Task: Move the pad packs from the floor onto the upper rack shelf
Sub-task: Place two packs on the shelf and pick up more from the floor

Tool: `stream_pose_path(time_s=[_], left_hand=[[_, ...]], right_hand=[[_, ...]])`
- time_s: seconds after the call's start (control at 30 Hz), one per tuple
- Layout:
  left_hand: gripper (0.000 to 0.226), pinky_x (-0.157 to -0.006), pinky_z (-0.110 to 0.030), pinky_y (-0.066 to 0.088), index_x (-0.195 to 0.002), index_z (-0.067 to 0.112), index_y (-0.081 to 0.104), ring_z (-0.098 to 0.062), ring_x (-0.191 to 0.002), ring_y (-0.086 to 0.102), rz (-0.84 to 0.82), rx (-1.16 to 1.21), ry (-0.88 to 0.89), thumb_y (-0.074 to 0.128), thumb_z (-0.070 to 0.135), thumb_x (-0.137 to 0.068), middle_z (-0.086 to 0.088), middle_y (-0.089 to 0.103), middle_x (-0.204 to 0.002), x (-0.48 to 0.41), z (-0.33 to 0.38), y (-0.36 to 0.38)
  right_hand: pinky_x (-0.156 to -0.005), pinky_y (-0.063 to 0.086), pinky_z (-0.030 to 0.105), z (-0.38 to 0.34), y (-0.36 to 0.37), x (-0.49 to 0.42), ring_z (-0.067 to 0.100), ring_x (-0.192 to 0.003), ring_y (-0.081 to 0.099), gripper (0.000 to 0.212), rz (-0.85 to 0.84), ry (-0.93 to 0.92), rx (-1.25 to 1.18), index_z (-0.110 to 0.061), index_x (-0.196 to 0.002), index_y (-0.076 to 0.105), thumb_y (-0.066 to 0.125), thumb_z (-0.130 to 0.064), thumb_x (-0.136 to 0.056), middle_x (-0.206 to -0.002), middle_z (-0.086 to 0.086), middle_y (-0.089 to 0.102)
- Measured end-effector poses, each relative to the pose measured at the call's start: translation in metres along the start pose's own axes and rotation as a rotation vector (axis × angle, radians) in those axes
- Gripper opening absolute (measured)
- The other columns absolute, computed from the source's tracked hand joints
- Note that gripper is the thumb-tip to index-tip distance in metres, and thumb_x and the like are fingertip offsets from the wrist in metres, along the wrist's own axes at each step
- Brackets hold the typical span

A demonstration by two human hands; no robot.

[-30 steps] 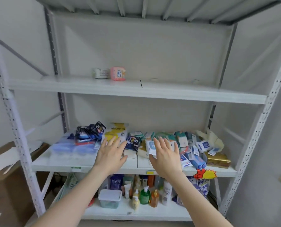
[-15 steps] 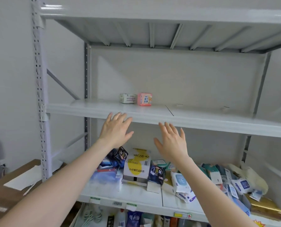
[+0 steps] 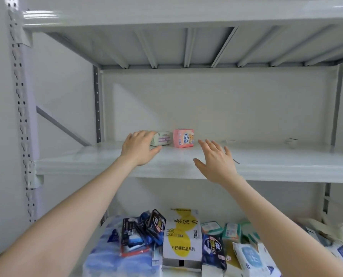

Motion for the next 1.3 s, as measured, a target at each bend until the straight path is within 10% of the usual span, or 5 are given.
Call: stream_pose_path(time_s=[0.67,0.97,1.3], left_hand=[[0.072,-0.103,-0.045,0.040,-0.148,0.025,0.030,-0.030,-0.131,0.043,-0.208,0.232,-0.139,0.043,0.066,-0.090,-0.008,0.043,-0.146,-0.204,-0.115,0.148],[0.085,-0.113,-0.038,0.025,-0.153,0.010,0.021,-0.027,-0.144,0.027,-0.450,0.645,-0.438,0.037,0.067,-0.092,-0.009,0.026,-0.158,-0.247,-0.160,0.242],[0.098,-0.058,-0.027,0.033,-0.112,0.024,0.068,-0.019,-0.079,0.057,-0.611,0.916,-0.633,0.071,0.083,-0.034,-0.002,0.065,-0.100,-0.241,-0.170,0.271]], right_hand=[[-0.113,0.024,0.044,0.052,0.131,-0.256,0.019,-0.143,0.024,0.082,-0.208,0.111,-0.032,-0.031,-0.151,0.019,0.058,-0.059,-0.084,-0.157,-0.005,0.026],[-0.111,0.032,0.037,0.080,0.200,-0.310,0.022,-0.137,0.037,0.104,-0.387,0.268,-0.473,-0.032,-0.151,0.020,0.077,-0.059,-0.068,-0.151,-0.001,0.036],[-0.085,0.043,0.028,0.079,0.189,-0.310,0.015,-0.103,0.054,0.068,-0.264,0.194,-0.317,-0.022,-0.120,0.059,0.078,-0.059,-0.066,-0.113,-0.007,0.055]])
Point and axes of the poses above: each hand's wrist, its own x-axis away from the middle knuckle, its own y-axis out of the palm, z = x × y, the point moved 7 cm from there along -x, towards the middle knuckle
